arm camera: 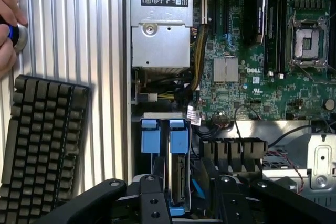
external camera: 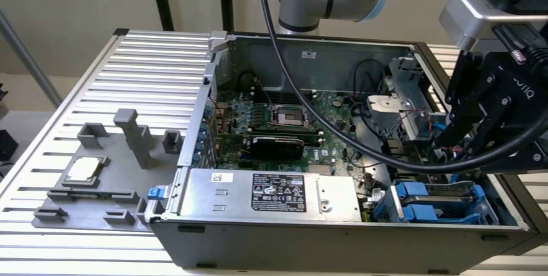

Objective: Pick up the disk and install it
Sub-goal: 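Insert the disk into the insertion slot, then insert the first disk wire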

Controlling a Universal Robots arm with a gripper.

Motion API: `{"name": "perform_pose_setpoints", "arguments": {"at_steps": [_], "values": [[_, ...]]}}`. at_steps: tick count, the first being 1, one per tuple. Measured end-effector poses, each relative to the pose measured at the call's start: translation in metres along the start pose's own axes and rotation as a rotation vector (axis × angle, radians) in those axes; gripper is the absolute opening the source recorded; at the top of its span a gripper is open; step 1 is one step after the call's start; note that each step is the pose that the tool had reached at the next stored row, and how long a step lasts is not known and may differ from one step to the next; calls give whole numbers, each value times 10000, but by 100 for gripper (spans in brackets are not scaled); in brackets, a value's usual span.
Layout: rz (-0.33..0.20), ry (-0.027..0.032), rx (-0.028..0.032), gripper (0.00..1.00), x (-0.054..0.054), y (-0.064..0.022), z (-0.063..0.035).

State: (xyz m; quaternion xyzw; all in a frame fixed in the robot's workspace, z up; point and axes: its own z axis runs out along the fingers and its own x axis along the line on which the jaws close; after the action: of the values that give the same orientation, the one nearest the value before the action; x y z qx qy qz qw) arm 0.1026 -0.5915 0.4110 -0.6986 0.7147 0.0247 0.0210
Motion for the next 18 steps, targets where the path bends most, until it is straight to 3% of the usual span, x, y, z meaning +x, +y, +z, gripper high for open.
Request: {"name": "perform_pose_setpoints", "arguments": {"at_steps": [6,8,9,12,18], "values": [[1,-12,-1,41,-1,-30,-1],[-2,-12,0,32,-1,-32,-1],[-2,-12,0,32,-1,-32,-1],[-1,-12,-1,14,-1,-31,-1],[-1,-12,-1,11,-1,-32,-1]]}}
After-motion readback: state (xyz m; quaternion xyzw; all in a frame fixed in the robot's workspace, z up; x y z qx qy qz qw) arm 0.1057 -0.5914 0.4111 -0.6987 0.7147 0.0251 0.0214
